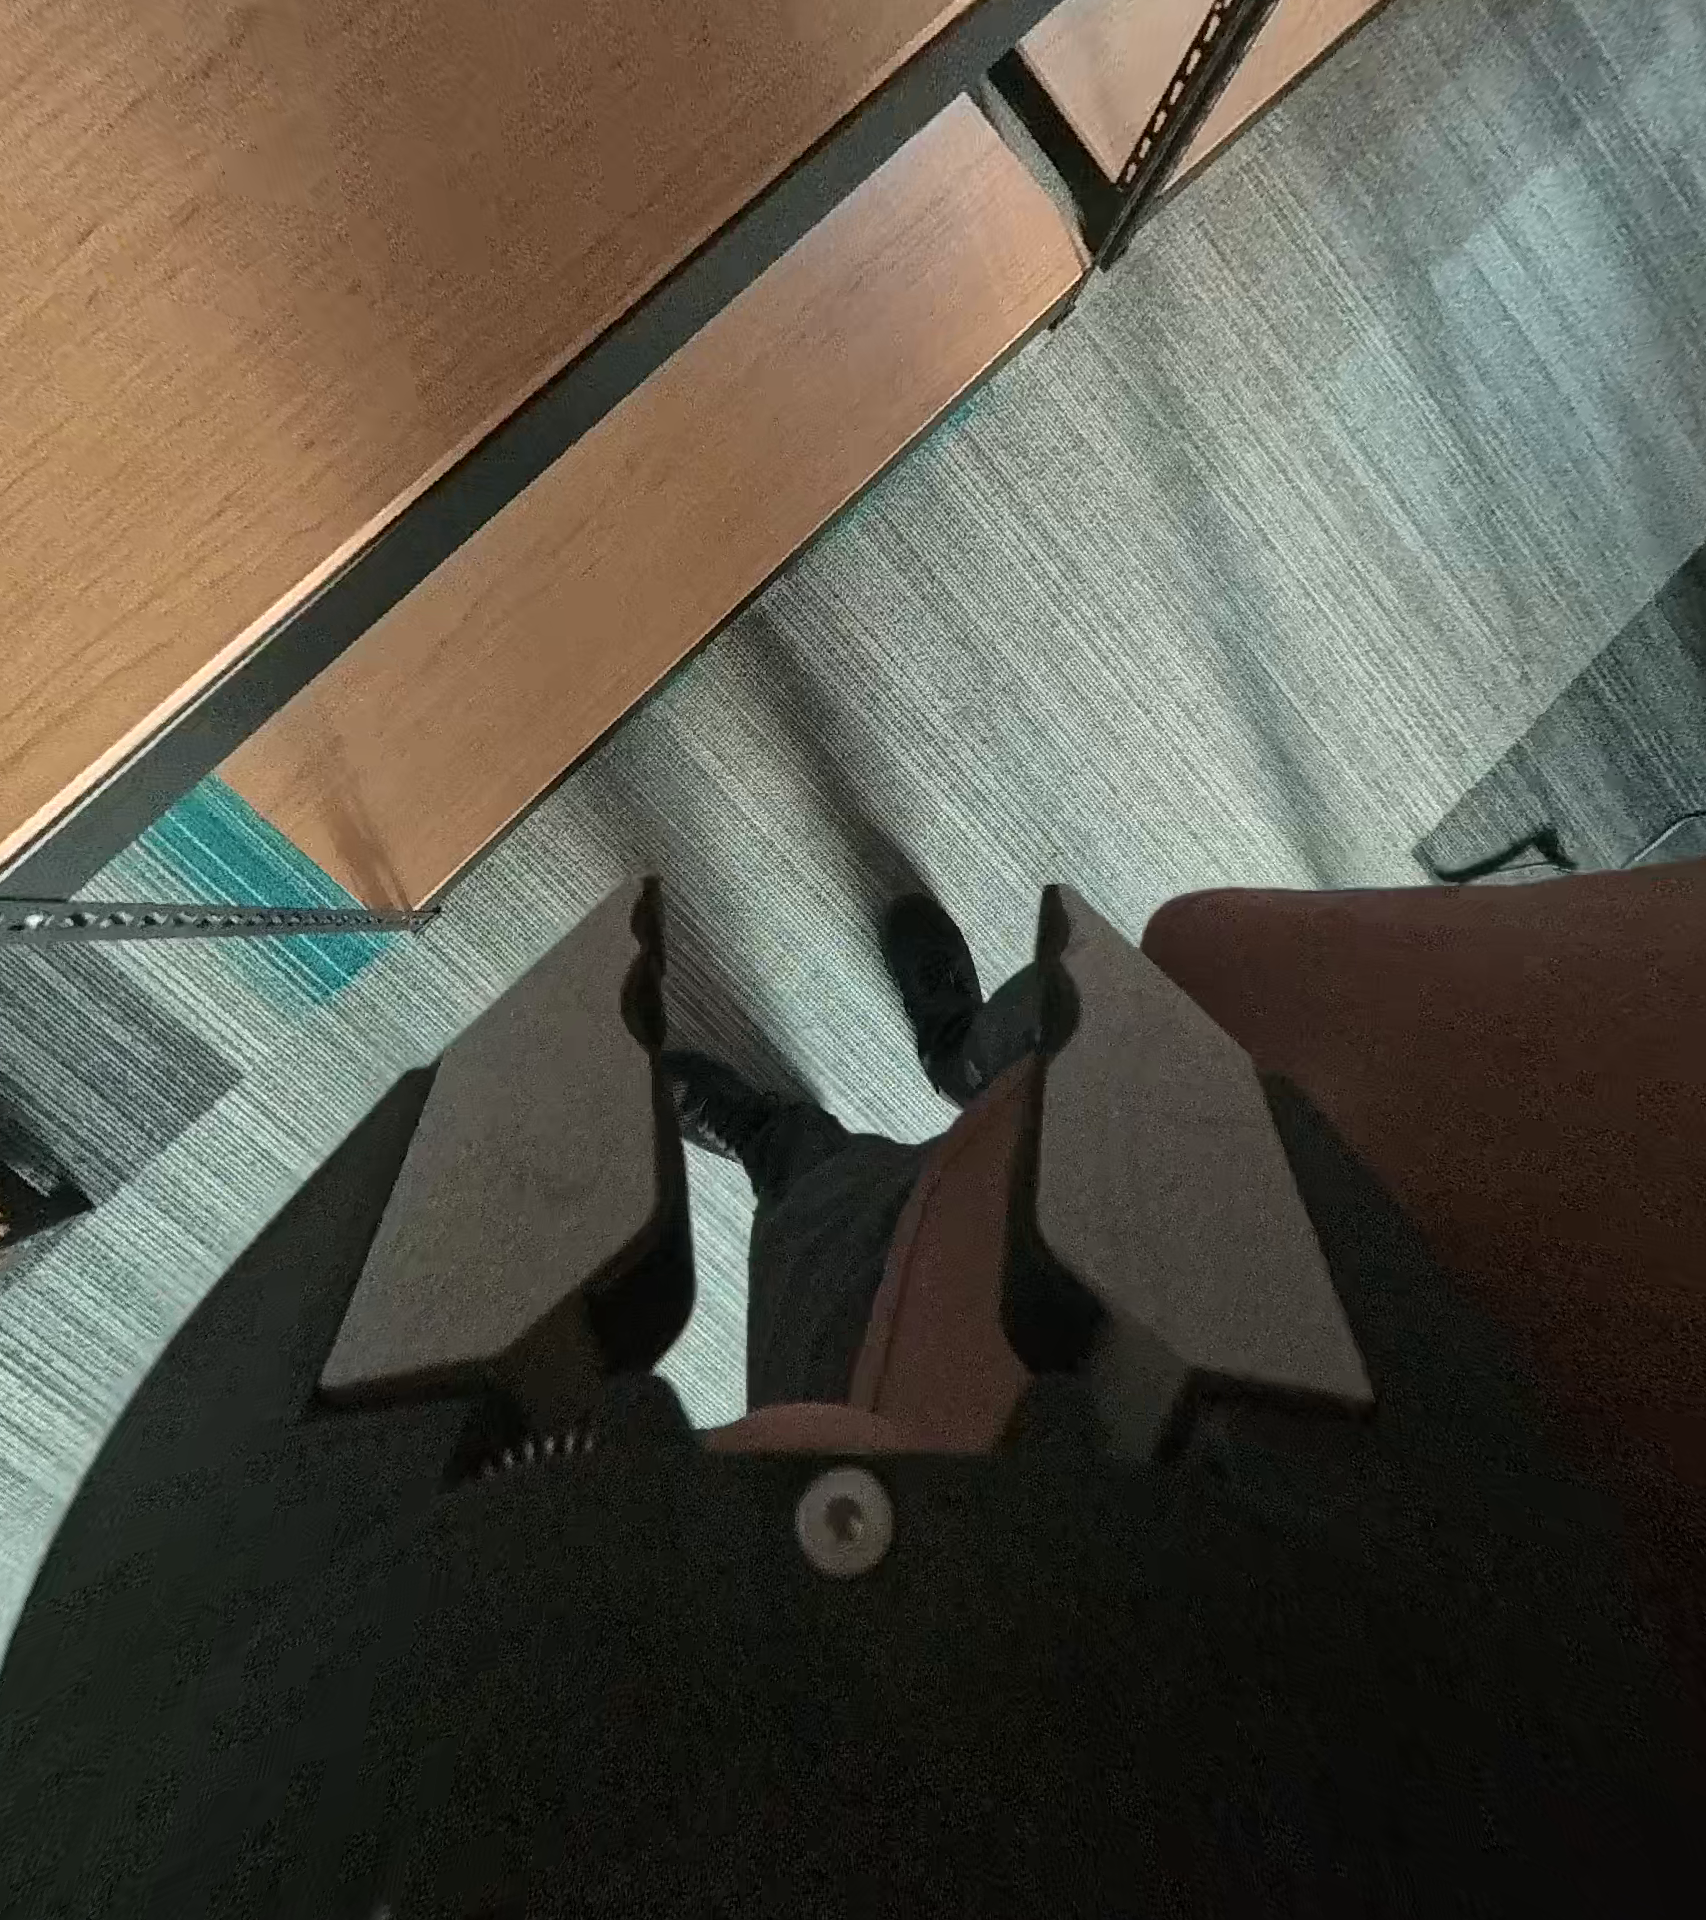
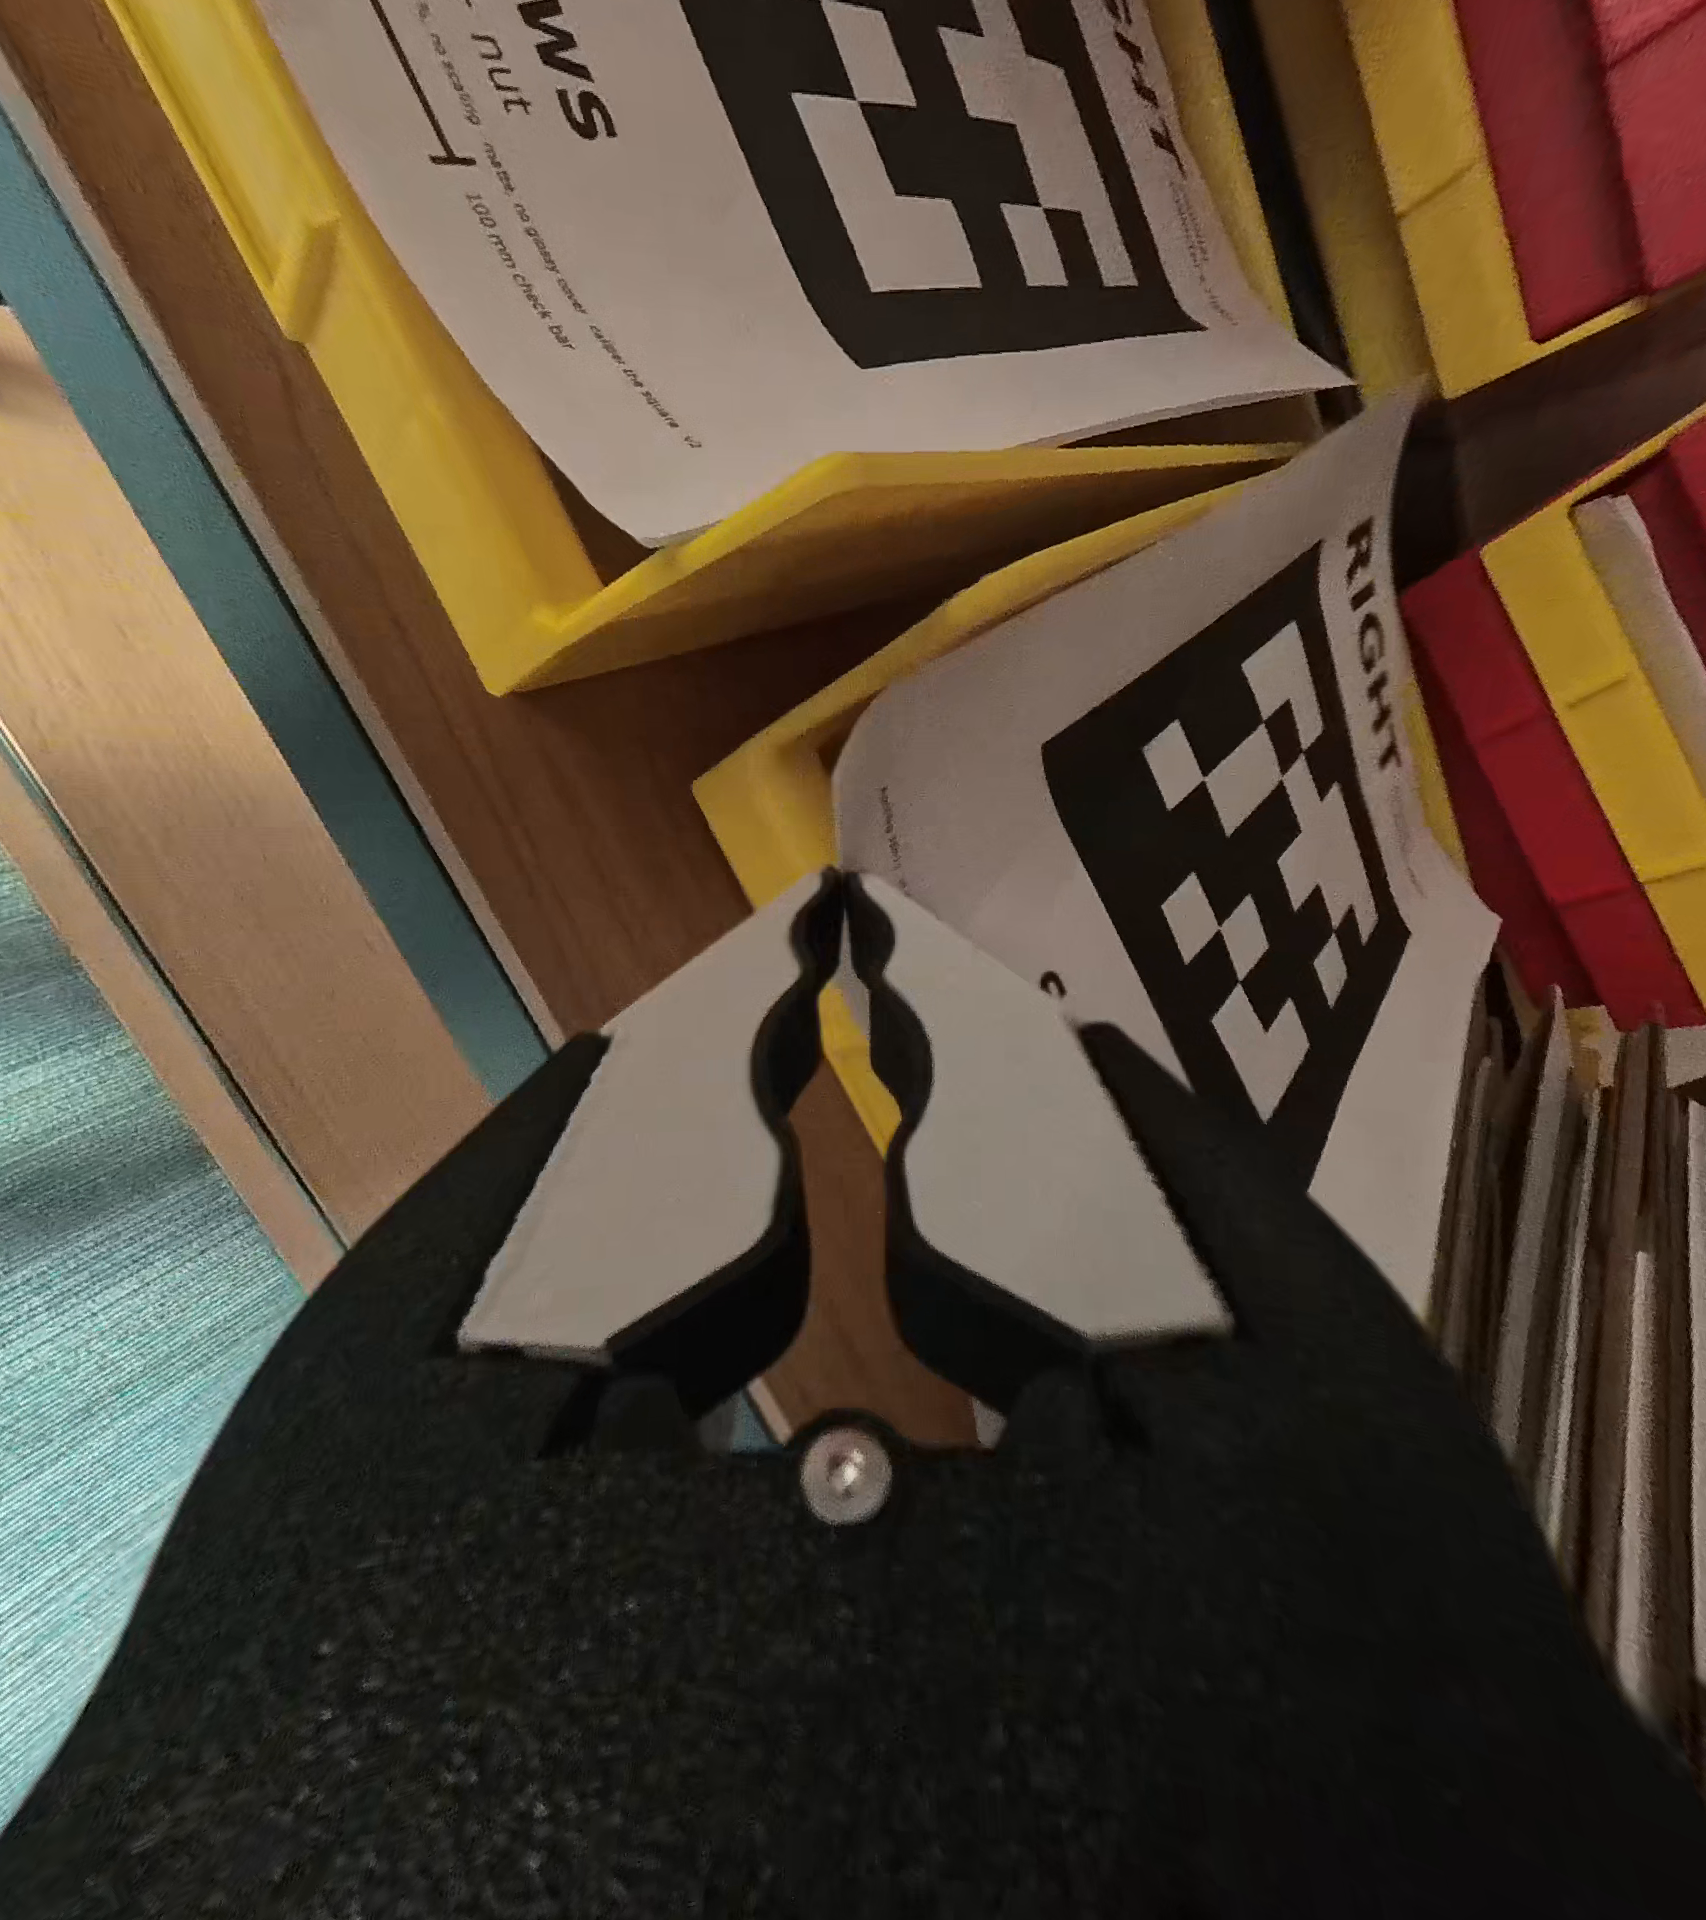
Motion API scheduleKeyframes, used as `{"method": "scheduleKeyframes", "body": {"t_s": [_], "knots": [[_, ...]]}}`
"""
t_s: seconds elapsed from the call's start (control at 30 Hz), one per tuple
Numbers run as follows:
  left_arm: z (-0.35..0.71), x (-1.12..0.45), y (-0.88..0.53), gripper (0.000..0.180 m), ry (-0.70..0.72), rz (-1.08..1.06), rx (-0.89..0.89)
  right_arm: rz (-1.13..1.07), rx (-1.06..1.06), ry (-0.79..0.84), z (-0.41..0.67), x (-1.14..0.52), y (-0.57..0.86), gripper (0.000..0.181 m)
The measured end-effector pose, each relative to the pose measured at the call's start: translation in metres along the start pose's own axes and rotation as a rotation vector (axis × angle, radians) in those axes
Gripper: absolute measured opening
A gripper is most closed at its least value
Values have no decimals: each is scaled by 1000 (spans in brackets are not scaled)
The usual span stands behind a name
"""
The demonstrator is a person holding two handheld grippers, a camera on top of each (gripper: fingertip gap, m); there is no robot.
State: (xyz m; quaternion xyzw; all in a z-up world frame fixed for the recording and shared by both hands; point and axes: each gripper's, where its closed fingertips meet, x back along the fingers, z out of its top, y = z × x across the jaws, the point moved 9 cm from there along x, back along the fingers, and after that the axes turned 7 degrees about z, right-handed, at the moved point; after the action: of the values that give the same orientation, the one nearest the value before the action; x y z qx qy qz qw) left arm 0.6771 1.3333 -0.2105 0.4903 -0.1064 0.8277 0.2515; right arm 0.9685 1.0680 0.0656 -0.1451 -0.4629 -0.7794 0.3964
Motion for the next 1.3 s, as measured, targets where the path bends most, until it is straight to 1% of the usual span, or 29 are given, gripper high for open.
{"method": "scheduleKeyframes", "body": {"t_s": [0.1, 0.17, 0.2, 0.23, 0.27, 0.3, 0.33, 0.37, 0.4, 0.47, 0.53, 0.57, 0.6, 0.67, 0.73, 0.77, 0.83, 0.87, 0.93, 0.97, 1.03, 1.07, 1.13, 1.17, 1.2, 1.23, 1.3], "knots": [[-3, 4, 1, 71, 11, 22, 46, -105, -49, 40, 1, 23, 7, 0], [8, 8, 3, 71, 35, 22, 46, -123, -182, 140, -1, 41, 5, 0], [22, 13, 4, 71, 72, 35, 34, -113, -249, 189, -3, 49, 1, 0], [43, 22, 4, 69, 152, 58, 17, -123, -291, 229, -6, 57, -6, 0], [71, 34, 8, 65, 252, 68, -1, -128, -308, 266, -8, 66, -16, 0], [103, 49, 14, 64, 345, 49, -9, -121, -304, 292, -9, 76, -29, 0], [135, 64, 20, 66, 415, -12, 1, -136, -298, 300, -12, 85, -43, 0], [167, 77, 27, 75, 451, -114, 21, -157, -294, 310, -14, 93, -57, 0], [197, 87, 33, 85, 452, -238, 51, -158, -291, 333, -17, 100, -71, 0], [253, 101, 37, 98, 444, -486, 144, -146, -275, 374, -20, 107, -102, 0], [294, 104, 36, 114, 393, -687, 240, -169, -199, 351, -26, 110, -132, 0], [308, 102, 37, 118, 352, -773, 271, -197, -150, 317, -30, 110, -145, 0], [318, 101, 37, 120, 331, -841, 297, -214, -108, 281, -34, 108, -155, 0], [329, 91, 39, 127, 302, -899, 345, -239, -46, 252, -39, 106, -173, 0], [333, 75, 45, 128, 241, -939, 381, -256, 32, 216, -40, 106, -186, 0], [333, 65, 49, 104, 224, -920, 368, -277, 81, 196, -40, 105, -191, 0], [330, 48, 57, 62, 234, -843, 306, -286, 150, 189, -37, 105, -203, 0], [327, 42, 59, 41, 244, -799, 284, -281, 160, 183, -36, 104, -208, 0], [313, 40, 62, 0, 244, -733, 184, -244, 125, 181, -39, 100, -222, 0], [302, 43, 61, 0, 249, -725, 153, -180, 67, 214, -41, 98, -232, 0], [271, 52, 50, 0, 251, -719, 107, -41, -122, 327, -50, 102, -251, 4], [252, 58, 42, 0, 265, -687, 60, 33, -244, 396, -56, 106, -258, 6], [207, 71, 22, 0, 270, -582, -51, 154, -526, 503, -79, 112, -264, 5], [183, 79, 11, 0, 273, -541, -84, 189, -676, 530, -93, 110, -263, 14], [159, 87, 1, 0, 284, -537, -88, 238, -822, 556, -105, 106, -262, 32], [136, 97, -8, 0, 306, -546, -69, 321, -952, 596, -110, 97, -262, 51], [91, 114, -28, 0, 367, -536, -50, 555, -1121, 660, -100, 71, -263, 77]]}}
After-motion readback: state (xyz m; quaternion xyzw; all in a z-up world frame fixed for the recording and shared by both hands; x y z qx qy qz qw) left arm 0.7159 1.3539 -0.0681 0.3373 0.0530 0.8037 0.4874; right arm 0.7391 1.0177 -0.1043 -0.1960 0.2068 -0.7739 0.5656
